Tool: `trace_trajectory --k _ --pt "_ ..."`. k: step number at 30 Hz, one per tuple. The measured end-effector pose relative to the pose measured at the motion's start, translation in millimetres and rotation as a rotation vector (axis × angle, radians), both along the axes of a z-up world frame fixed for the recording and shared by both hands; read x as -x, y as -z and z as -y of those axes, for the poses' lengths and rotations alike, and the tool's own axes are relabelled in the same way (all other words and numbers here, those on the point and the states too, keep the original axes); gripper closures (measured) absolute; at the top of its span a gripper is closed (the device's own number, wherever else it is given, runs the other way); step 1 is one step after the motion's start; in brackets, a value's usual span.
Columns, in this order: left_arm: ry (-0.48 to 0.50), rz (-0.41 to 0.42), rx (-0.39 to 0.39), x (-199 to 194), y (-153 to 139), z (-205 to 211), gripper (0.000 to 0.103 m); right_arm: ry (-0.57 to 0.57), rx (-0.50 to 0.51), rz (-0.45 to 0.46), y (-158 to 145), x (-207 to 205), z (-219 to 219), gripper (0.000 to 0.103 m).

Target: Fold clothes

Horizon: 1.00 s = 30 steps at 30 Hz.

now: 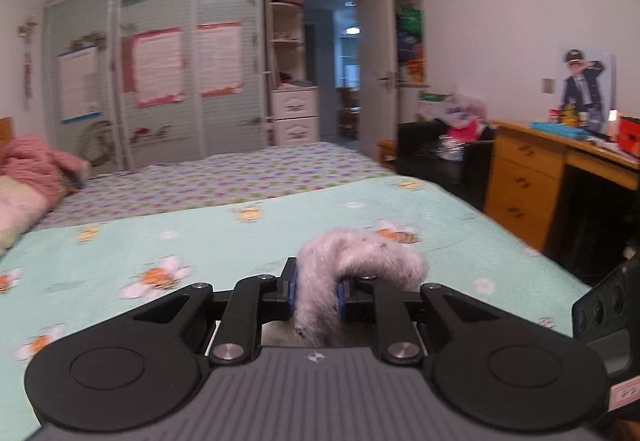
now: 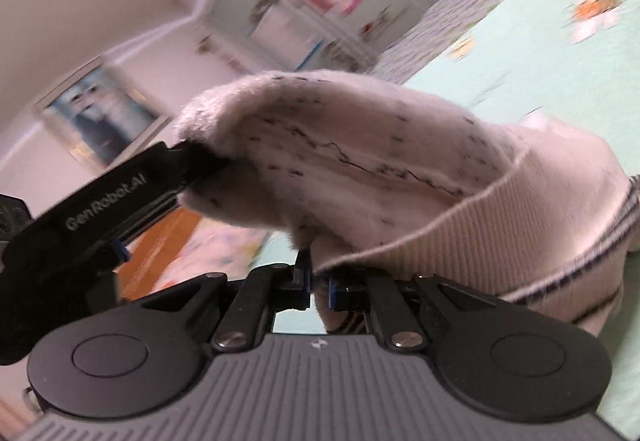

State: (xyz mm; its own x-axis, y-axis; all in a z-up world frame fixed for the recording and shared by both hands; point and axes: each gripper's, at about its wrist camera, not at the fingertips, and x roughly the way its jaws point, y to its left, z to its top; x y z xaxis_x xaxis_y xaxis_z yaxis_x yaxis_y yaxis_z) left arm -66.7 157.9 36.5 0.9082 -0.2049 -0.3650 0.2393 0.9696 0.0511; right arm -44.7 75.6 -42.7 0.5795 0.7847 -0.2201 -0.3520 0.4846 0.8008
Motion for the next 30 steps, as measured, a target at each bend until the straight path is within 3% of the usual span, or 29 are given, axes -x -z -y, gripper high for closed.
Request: trace_trajectory --k 7,12,18,23,26,30 --pt "-0.113 -0.121 -0.002 -2.3 31.1 -31.7 0.085 0.017 0.125 -0.053 17.1 18.5 -2.3 0.094" --pt "-0.128 -0.194 -0.029 1.7 64.7 -45.0 0.085 0.092 0.242 -0.11 37.1 41.7 25.3 0.094" --pt "-0.132 -0.237 -0.012 8.1 72.4 -75.6 0.084 0.089 0.28 -0.16 53.5 54.8 22.5 0.093" --pt "-0.155 -0.283 -0.006 10.0 86.6 -90.0 0.083 0.097 0.27 -0.192 49.3 52.5 19.5 0.081" --pt "-0.17 -0.307 0.008 8.8 91.3 -100.2 0.083 0.134 0.222 -0.163 34.4 55.9 27.8 0.069" --pt "-0.198 -0.327 0.032 5.8 98.0 -113.3 0.082 0.268 0.296 -0.135 23.4 52.0 42.4 0.039"
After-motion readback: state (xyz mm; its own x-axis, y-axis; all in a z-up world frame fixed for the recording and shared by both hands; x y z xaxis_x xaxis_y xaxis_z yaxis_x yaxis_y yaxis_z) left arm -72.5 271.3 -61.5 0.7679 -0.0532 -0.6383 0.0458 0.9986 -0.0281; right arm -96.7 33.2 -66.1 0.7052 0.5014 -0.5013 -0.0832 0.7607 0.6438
